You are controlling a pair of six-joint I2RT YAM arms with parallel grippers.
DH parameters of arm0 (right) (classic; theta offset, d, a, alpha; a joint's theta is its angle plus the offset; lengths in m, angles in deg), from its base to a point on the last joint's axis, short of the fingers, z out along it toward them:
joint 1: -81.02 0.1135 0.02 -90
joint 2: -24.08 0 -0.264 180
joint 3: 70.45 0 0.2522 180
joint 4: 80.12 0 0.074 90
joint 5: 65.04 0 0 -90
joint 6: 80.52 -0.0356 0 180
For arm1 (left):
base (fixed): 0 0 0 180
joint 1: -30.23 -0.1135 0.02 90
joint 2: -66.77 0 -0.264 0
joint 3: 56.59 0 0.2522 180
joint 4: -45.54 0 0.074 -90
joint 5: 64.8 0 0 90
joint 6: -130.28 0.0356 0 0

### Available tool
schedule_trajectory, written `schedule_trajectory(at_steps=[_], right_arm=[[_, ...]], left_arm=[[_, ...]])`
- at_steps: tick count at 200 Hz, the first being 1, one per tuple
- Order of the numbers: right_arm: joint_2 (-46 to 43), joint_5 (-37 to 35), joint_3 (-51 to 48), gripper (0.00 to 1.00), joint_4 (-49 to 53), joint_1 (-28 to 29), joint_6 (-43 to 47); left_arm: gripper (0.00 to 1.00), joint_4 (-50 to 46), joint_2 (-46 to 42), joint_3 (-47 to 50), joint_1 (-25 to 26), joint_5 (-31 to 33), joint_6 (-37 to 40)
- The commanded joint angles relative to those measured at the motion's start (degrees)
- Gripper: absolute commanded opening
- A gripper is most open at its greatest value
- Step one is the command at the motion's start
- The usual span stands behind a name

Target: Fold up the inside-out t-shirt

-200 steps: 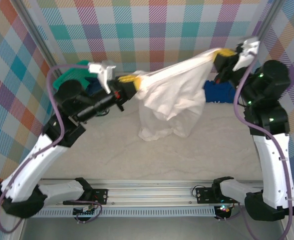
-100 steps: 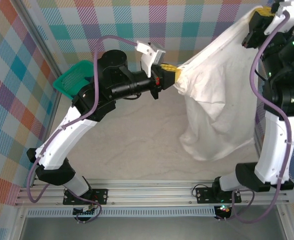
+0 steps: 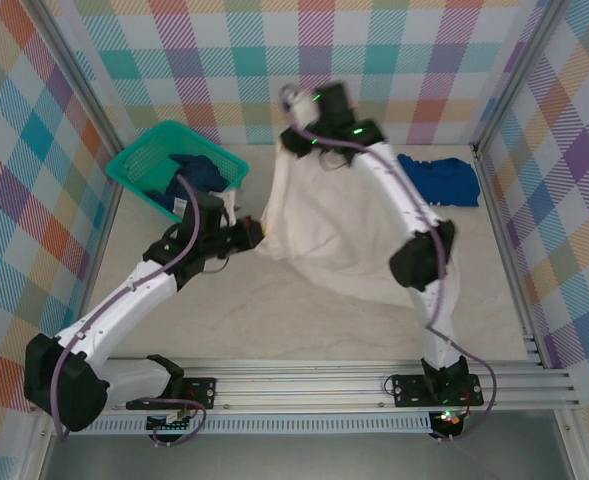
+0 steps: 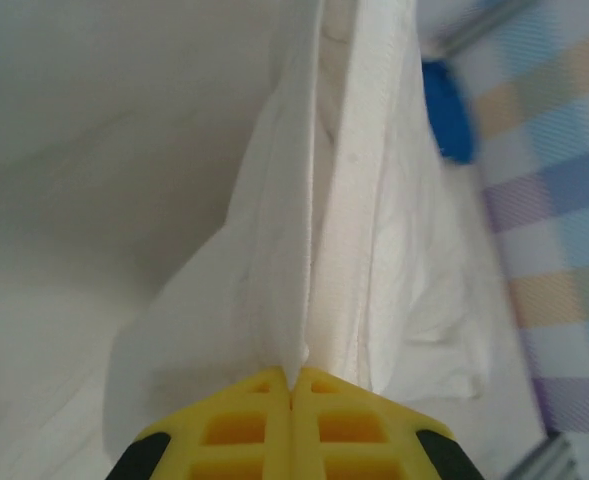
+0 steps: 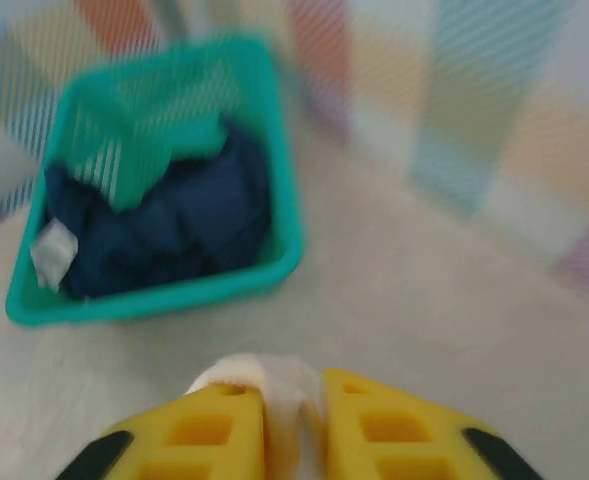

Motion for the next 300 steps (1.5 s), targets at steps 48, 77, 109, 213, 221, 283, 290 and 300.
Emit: schedule_trajectory(at_steps=[48, 77, 109, 213, 221, 283, 290, 300], right_arm=[[-25.78, 7.39, -49.86, 0.51, -12.93, 3.33, 2.01], [-37.84, 10.26, -74.84, 0.56, -24.77, 6.14, 6.80], [-37.52, 5.39, -83.82, 0.58, -34.46, 11.87, 12.15], [-33.35, 8.53, -79.75, 0.00, -38.93, 11.61, 9.58], [-34.32, 11.16, -79.00, 0.00, -37.22, 10.40, 7.32], [-34.19, 16.87, -79.33, 0.00, -36.02, 8.42, -3.00], [-34.21, 16.87, -79.42, 0.00, -36.26, 8.45, -3.30], [-34.14, 16.79, -79.35, 0.00, -36.48, 8.33, -3.61]], left_arm=[[0.00, 2.47, -4.72, 12.08, -3.53, -0.45, -5.36], [0.00, 1.59, -5.79, 12.75, -5.67, -2.08, -6.56], [0.00, 1.18, -5.96, 13.02, -7.20, -4.22, -7.90], [0.00, -2.60, -4.36, 12.36, -9.58, 0.14, -4.57], [0.02, -2.36, -3.75, 12.09, -9.58, 1.33, -3.45], [0.64, -0.81, -1.50, 0.12, -9.58, 19.59, 9.56], [0.65, -0.66, 1.58, -2.39, -9.58, 20.05, 10.75], [0.67, -0.97, 6.88, -6.89, -9.58, 20.87, 12.66]])
